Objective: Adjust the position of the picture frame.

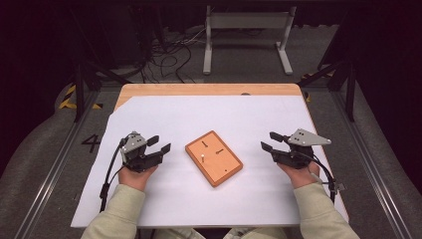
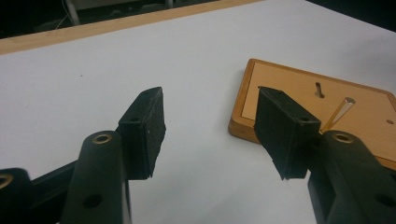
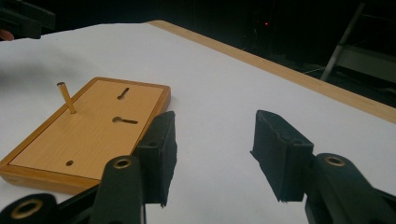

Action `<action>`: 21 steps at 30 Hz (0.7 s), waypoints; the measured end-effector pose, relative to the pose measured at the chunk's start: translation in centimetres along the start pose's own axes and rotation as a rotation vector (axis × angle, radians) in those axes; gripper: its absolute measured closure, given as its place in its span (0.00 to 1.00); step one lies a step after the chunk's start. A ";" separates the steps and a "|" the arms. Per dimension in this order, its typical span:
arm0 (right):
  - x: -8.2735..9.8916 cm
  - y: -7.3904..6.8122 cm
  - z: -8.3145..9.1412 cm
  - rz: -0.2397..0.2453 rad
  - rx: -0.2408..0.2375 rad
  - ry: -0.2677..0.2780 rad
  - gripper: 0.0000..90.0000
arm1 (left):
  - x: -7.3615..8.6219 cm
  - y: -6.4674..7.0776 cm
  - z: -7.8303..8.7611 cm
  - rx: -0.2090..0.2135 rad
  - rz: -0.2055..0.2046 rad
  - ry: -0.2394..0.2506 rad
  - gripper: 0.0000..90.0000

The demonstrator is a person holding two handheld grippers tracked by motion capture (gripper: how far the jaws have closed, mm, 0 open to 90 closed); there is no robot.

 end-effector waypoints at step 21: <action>0.4 0.3 1.7 0.001 0.007 -0.057 0.77 | -2.0 -0.6 -2.5 0.061 -0.008 -0.151 0.99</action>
Point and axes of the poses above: each handheld gripper's, and its own axes: z roughly backward along the jaws, x roughly out of its underside, y roughly to its right, the point moved 3 cm from there along -z, roughly forward along the jaws, and after that the axes turned 12 degrees about x, right-handed, at the moved point
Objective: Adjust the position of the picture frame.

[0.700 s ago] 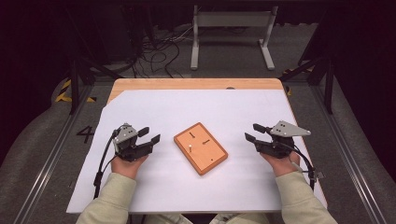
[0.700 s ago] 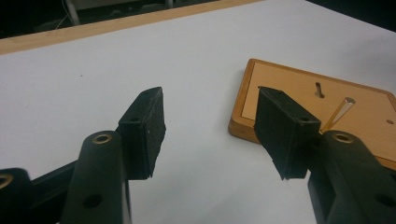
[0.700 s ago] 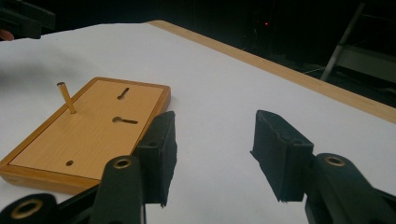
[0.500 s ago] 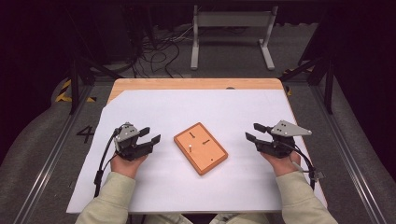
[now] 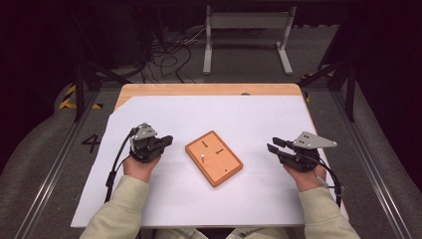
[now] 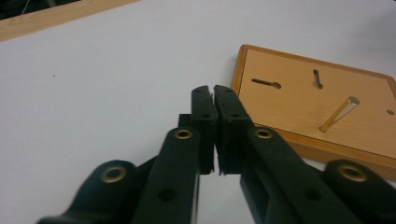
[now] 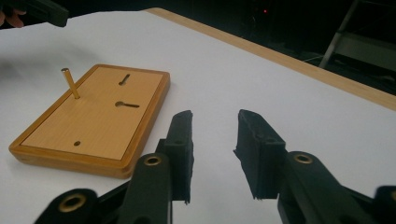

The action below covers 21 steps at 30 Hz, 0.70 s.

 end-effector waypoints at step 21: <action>1.0 0.2 2.1 -0.020 0.008 -0.020 0.79 | -0.6 -1.5 -6.5 0.060 0.017 -0.160 0.99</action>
Point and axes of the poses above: each handheld gripper's, and its own axes: z roughly backward along the jaws, x roughly out of its underside, y roughly to its right, the point moved 3 cm from there along -z, roughly forward along the jaws, and after that the axes turned 12 degrees about x, right-handed, at the moved point
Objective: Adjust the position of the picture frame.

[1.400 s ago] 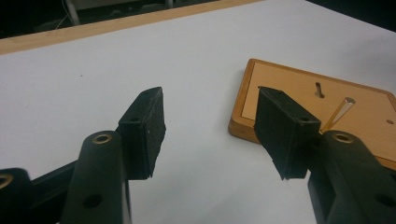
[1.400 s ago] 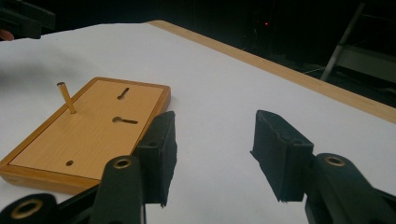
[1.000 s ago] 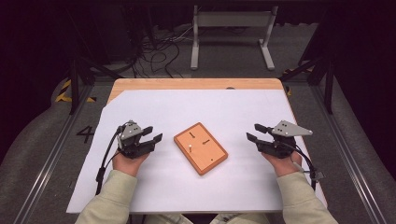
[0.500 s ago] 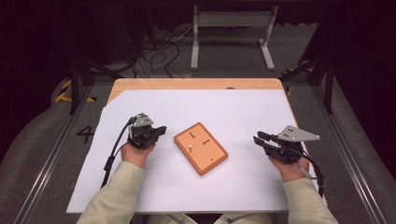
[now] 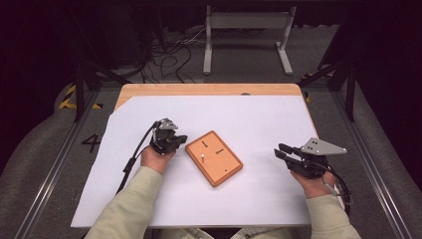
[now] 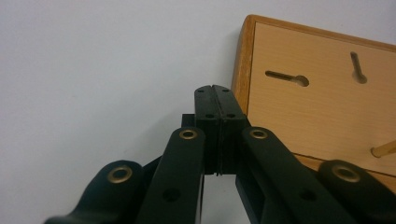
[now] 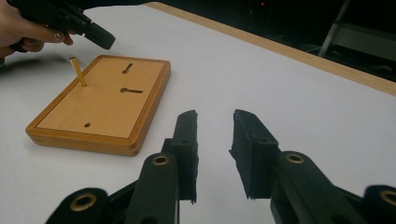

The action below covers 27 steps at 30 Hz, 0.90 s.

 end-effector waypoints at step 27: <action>-0.2 0.0 0.5 -0.003 -0.026 0.018 0.77 | 0.7 -0.4 -1.0 0.077 0.032 -0.083 1.00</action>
Point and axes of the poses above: each handheld gripper's, and its own axes: z roughly backward along the jaws, x roughly out of its underside, y roughly to its right, the point moved 3 cm from there along -z, roughly forward along the jaws, and after that the axes turned 12 degrees about x, right-handed, at the moved point
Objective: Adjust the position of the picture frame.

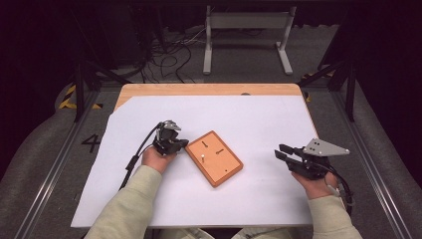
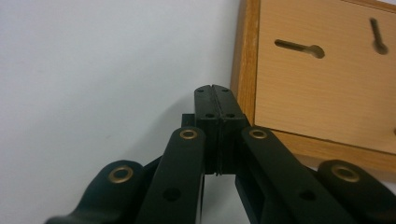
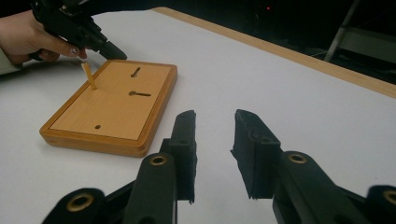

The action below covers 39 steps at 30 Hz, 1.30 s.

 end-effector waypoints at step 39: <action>1.9 -0.8 -3.2 -0.001 -0.021 -0.348 1.00 | 1.3 7.2 1.5 0.076 -0.196 -0.062 0.85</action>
Point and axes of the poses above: each handheld gripper's, and its own axes: z roughly backward along the jaws, x roughly out of its underside, y roughly to its right, the point moved 3 cm from there along -z, roughly forward along the jaws, and after that the axes turned 12 degrees about x, right-handed, at the moved point
